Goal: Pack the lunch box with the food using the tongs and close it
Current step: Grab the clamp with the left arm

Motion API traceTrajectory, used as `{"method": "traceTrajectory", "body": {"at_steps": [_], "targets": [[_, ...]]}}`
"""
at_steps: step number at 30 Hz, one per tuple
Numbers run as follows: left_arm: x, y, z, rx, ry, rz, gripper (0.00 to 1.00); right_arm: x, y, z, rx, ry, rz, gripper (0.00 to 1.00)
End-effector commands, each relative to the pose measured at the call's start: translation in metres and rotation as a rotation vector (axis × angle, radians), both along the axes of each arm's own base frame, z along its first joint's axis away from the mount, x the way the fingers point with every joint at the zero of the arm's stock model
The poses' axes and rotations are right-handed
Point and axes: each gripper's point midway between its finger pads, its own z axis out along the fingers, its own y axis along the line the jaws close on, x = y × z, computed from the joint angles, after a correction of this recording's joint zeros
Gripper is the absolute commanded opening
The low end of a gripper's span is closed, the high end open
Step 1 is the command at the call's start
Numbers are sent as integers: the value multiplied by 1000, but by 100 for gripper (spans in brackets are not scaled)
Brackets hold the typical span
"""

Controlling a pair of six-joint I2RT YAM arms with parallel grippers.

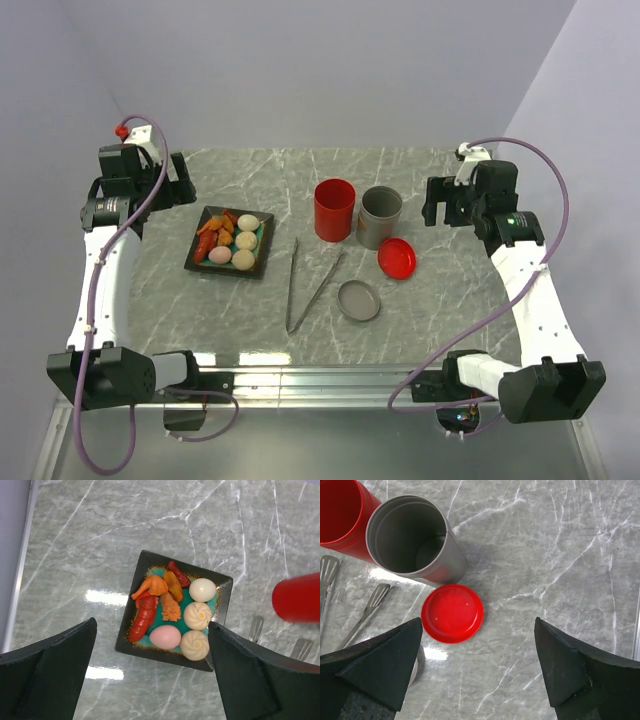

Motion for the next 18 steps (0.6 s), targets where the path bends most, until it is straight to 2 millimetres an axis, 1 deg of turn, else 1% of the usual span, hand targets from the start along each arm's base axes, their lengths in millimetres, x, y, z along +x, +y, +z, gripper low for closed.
{"method": "traceTrajectory", "body": {"at_steps": [1, 2, 4, 5, 6, 7, 8, 9, 10, 11, 13, 14, 15, 16, 17, 18], "targets": [[1, -10, 34, 68, -95, -125, 99, 5, -3, 15, -20, -48, -4, 100], [-1, -15, 34, 64, -102, -160, 100, 6, -4, 14, -21, -44, -3, 100], [-7, -33, 39, 61, -124, -241, 99, 7, -4, 13, -23, -29, -2, 100], [-11, -44, 34, 50, -119, -285, 100, 8, -3, 12, -23, -24, 0, 100], [-15, -63, 30, 50, -113, -346, 99, 8, -3, 14, -23, -18, 3, 100], [-19, -76, 26, 52, -107, -380, 99, 9, -2, 11, -24, -8, 10, 100], [-23, -84, 13, 55, -77, -400, 99, 10, -2, 11, -26, -4, 11, 100], [-28, -100, 6, 59, -64, -454, 99, 11, -2, 9, -26, 8, 13, 100], [-30, -104, 1, 84, -61, -481, 99, 11, -2, 9, -27, 13, 14, 100], [-36, -115, -15, 81, -26, -519, 99, 11, -2, 9, -29, 17, 15, 100], [-43, -129, -32, 84, 22, -569, 99, 12, -3, 5, -35, 32, 14, 100], [-50, -135, -49, 79, 66, -591, 99, 13, -3, 4, -37, 38, 13, 100], [-58, -151, -56, 75, 78, -643, 100, 13, -3, 2, -38, 42, 12, 100], [-63, -158, -64, 80, 91, -664, 99, 14, -4, 1, -41, 44, 11, 100], [-70, -163, -80, 87, 125, -684, 99, 14, -4, 0, -41, 50, 12, 100], [-75, -174, -84, 97, 120, -724, 99, 14, -4, -2, -43, 63, 14, 100]]}}
